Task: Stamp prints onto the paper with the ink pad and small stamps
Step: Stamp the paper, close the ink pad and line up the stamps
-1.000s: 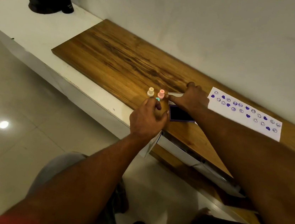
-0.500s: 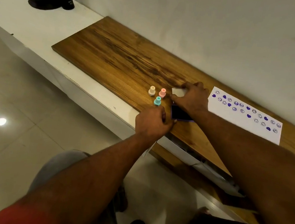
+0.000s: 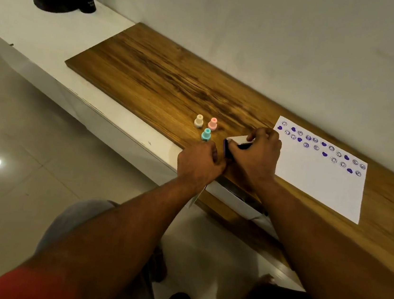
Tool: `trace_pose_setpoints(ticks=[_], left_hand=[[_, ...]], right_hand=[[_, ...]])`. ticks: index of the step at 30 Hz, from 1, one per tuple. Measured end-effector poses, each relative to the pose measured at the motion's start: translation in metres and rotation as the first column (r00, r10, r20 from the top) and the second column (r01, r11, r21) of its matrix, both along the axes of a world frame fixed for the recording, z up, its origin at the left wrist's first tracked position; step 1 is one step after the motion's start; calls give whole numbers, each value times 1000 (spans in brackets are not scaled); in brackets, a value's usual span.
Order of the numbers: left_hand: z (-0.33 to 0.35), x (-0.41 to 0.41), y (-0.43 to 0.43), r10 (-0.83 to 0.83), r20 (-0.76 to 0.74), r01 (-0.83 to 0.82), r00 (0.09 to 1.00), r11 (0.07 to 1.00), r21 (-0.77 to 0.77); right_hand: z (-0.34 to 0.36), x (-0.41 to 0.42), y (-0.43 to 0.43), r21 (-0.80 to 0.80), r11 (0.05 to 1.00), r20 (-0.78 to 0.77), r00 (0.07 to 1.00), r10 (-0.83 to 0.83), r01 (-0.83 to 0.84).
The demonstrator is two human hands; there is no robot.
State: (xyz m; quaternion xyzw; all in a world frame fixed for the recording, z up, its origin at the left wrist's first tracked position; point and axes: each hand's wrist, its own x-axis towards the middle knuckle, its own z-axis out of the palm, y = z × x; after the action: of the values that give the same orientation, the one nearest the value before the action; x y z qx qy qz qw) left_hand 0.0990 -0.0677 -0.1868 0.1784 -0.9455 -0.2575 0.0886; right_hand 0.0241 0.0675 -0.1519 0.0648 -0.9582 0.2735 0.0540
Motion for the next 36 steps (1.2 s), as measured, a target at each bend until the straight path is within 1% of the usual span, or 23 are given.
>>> trace_pose_setpoints(ticks=[2,7,13,17,20,22,27,31,36], left_hand=[[0,1,0,2,2,-2,1000,1000,-5],[-1,3,2,12,-45,-11,999,1000,6],[-2,3,2,9,-38,-9,999,1000,-12],[-1,2,2,-1,-35,0,999,1000,-16],[-2,2,1,-1,-36,0,999,1000,-18],[-2,3,1,-6,-42,5,999,1000,-11],[-2,3,2,-9,-62,11,998,1000,20],[-1,3,2,5,-57,-4,998,1000,17],[2,3,3,10,-40,-9,999,1000,17]], right_hand=[[-1,6,-4,3,999,4,999,-37,37],[-7,15,-13,14,995,44,994,-102,101],[-18,21,-18,120,980,109,979,-172,158],[-21,24,-19,169,969,94,976,-196,178],[-23,24,-21,175,968,75,978,-194,178],[-25,23,-20,148,977,65,984,-166,155],[-23,11,-12,75,997,83,996,14,-20],[-21,11,-9,68,998,70,998,-2,-3],[-20,12,-9,74,997,109,994,-16,8]])
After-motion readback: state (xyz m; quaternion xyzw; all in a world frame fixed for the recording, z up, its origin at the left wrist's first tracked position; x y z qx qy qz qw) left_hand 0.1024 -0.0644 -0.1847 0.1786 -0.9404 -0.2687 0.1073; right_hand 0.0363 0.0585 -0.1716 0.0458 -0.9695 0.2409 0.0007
